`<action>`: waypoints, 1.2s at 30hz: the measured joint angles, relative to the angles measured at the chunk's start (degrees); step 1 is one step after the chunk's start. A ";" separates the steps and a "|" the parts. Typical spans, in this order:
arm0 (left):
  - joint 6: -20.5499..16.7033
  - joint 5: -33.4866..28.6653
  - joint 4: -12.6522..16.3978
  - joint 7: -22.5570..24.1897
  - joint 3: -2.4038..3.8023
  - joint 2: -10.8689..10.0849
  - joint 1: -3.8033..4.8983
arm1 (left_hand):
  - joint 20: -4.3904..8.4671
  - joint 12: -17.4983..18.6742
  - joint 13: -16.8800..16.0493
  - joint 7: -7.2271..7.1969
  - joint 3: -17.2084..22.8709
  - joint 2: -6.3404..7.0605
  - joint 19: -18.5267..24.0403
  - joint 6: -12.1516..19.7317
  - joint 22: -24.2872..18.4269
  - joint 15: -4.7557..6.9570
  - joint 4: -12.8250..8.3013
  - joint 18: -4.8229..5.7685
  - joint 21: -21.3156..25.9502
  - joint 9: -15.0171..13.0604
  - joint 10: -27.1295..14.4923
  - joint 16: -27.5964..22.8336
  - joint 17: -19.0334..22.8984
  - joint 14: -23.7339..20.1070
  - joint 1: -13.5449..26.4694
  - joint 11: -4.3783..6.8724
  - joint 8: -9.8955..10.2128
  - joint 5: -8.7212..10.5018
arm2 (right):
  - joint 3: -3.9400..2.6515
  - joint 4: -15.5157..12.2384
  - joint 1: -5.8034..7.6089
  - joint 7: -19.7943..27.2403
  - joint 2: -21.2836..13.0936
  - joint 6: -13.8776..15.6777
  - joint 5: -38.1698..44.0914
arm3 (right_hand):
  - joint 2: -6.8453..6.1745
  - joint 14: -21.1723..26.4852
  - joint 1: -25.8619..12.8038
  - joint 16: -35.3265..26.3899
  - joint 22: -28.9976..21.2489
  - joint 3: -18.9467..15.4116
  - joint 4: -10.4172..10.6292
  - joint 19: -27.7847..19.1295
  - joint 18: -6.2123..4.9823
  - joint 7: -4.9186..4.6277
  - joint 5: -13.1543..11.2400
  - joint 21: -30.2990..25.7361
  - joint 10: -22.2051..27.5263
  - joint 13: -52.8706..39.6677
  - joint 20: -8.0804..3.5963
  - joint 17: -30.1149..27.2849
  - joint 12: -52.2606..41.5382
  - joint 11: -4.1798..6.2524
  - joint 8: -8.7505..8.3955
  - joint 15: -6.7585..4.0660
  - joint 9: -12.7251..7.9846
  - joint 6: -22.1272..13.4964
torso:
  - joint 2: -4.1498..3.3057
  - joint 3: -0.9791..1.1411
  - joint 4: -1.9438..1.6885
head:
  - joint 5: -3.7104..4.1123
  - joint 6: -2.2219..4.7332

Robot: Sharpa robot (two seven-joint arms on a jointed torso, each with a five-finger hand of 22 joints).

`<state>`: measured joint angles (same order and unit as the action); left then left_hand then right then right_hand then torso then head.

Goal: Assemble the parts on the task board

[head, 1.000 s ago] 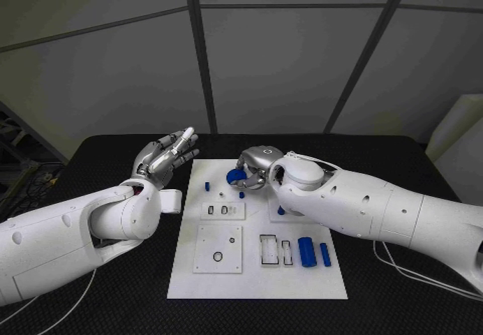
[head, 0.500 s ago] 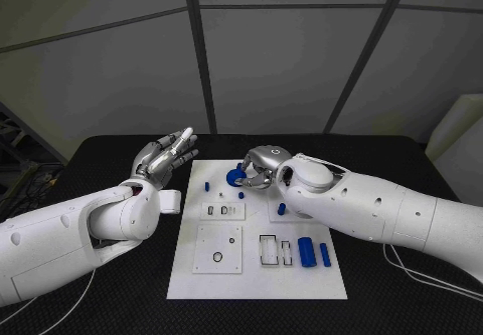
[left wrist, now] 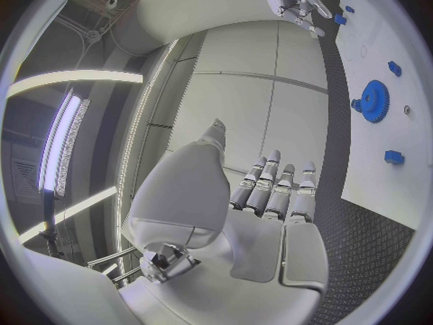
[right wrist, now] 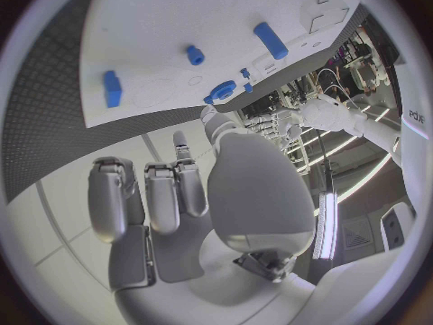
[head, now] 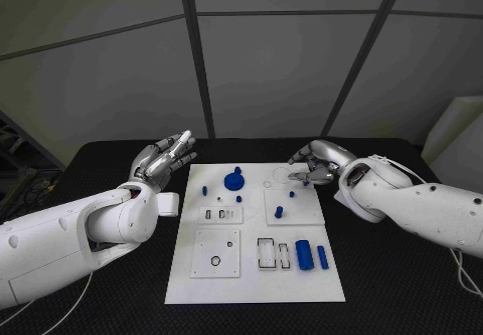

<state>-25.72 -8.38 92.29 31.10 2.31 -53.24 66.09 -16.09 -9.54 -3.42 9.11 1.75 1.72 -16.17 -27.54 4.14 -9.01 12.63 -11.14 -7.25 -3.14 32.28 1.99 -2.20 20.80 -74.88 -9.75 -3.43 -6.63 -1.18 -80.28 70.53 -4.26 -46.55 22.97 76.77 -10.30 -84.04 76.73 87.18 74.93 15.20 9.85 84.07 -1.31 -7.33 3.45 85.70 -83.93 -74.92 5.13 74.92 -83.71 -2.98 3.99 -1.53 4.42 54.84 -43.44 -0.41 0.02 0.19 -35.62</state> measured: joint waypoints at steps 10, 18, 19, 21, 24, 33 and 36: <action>0.12 0.00 -0.32 -0.08 0.00 0.41 0.00 | 0.00 0.00 0.00 0.00 0.00 0.00 0.00 0.00 0.00 0.00 0.00 0.00 0.00 0.00 0.00 0.00 0.00 0.00 0.00 0.00 0.00 0.00 | -0.12 3.13 -0.06 6.44 -3.16 -2.19 -10.21 | 0.01 0.00 3.57 0.01 -0.01 -0.01 -2.97 0.00 0.00 0.21 0.38 -0.06 -0.22 0.00 0.00 0.00 0.14 0.22 0.00 0.00 -0.18 0.97 | -0.02 0.19 0.27 | 0.92 -0.02; 0.29 0.00 -0.72 -0.17 -0.01 0.78 -0.03 | 0.00 0.00 0.00 0.00 -0.01 0.00 0.00 0.00 0.00 0.00 -0.47 0.01 0.00 0.00 0.00 0.00 0.00 0.00 0.00 0.00 0.00 0.00 | -0.12 5.39 -0.67 7.43 -2.26 -3.05 -10.42 | -0.23 0.00 3.81 0.01 -0.01 -0.25 -3.21 0.00 0.00 0.08 0.38 -0.06 -0.22 0.00 0.00 -0.01 0.14 0.22 -0.23 0.00 -0.38 0.84 | -0.05 0.11 0.27 | 1.43 -0.20; 0.31 0.00 -0.75 -0.18 -0.01 0.80 -0.03 | 0.00 0.00 0.00 0.00 -0.01 0.00 0.00 0.00 0.00 0.00 -0.47 0.00 0.00 0.00 0.00 0.00 0.00 0.00 0.00 0.00 0.00 0.00 | -0.11 5.88 -0.72 7.44 -2.01 -3.19 -10.30 | -0.23 0.00 3.81 0.01 -0.01 -0.25 -3.21 0.00 0.00 0.00 0.38 -0.06 -0.22 0.00 0.00 -0.01 0.14 0.22 -0.23 0.00 -0.38 0.75 | -0.05 0.08 0.23 | 1.47 -0.21; 0.35 0.00 -0.81 -0.20 -0.01 0.81 -0.03 | 0.00 0.00 0.00 0.00 -0.01 0.00 0.00 0.00 0.00 0.00 -0.47 0.01 0.00 0.00 0.00 0.00 0.00 0.00 0.00 0.00 0.00 0.00 | -0.11 6.53 -0.74 7.44 -1.63 -3.43 -10.04 | -0.23 0.00 3.81 0.01 -0.01 -0.25 -3.21 0.00 0.00 0.00 0.38 -0.06 -0.22 0.00 0.00 -0.01 0.14 0.22 -0.23 0.00 -0.37 0.76 | -0.05 0.02 0.16 | 1.50 -0.32; 0.40 0.00 -0.89 -0.22 -0.01 0.81 -0.05 | 0.00 0.00 0.00 0.00 -0.01 0.00 0.00 0.00 0.00 0.00 -0.47 0.00 0.00 0.00 0.00 0.00 0.00 0.00 0.00 0.00 0.00 0.00 | -0.11 7.62 -0.81 7.36 -0.91 -3.94 -9.51 | -0.23 0.00 3.81 0.01 -0.01 -0.25 -3.21 0.00 0.00 0.00 0.38 -0.06 -0.22 0.00 0.00 -0.01 0.14 0.22 -0.23 0.00 -0.37 0.76 | -0.05 -0.03 0.07 | 1.53 -0.45; 0.48 0.00 -1.05 -0.27 -0.01 0.79 -0.05 | 0.00 0.00 0.00 0.00 -0.01 0.00 0.00 0.00 0.00 0.00 -0.47 0.01 0.00 0.00 0.00 0.00 0.00 0.00 0.00 0.00 0.00 0.00 | -0.11 8.79 -1.16 6.72 0.10 -5.69 -7.87 | -0.23 0.00 3.81 0.01 -0.01 -0.25 -3.21 0.00 0.00 0.00 0.66 -0.06 -0.21 0.00 0.00 -0.01 0.14 0.22 -0.23 0.00 -0.37 0.75 | -0.02 -0.07 0.01 | 1.38 -0.70; 0.49 0.00 -1.09 -0.28 -0.01 0.77 -0.05 | 0.00 0.00 0.00 0.00 -0.01 0.00 0.00 0.00 0.00 0.00 -0.47 0.01 0.00 0.00 0.00 0.00 0.00 0.00 0.00 0.00 0.00 0.00 | -0.11 9.00 -1.21 6.49 0.21 -6.10 -7.50 | -0.23 0.00 3.81 0.01 -0.01 -0.25 -3.20 0.00 0.00 0.00 0.66 -0.06 -0.21 0.00 0.00 -0.01 0.14 0.22 -0.23 0.00 -0.37 0.76 | -0.01 -0.07 0.04 | 1.36 -0.76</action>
<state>-25.23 -8.38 91.20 30.82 2.29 -52.47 66.04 -16.09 -9.54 -3.42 9.11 1.74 1.72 -16.17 -27.54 4.15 -9.01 12.16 -11.14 -7.24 -3.14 32.28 1.99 -2.20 20.80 -74.88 -9.75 -3.43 -6.63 -1.29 -71.28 69.33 2.23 -46.34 16.87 69.27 -10.54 -84.04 80.54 87.19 74.91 14.95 6.64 84.07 -1.31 -7.33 4.11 85.64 -84.15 -74.92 5.13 74.91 -83.56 -2.76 3.76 -1.53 4.05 55.60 -43.45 -0.48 0.06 1.55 -36.38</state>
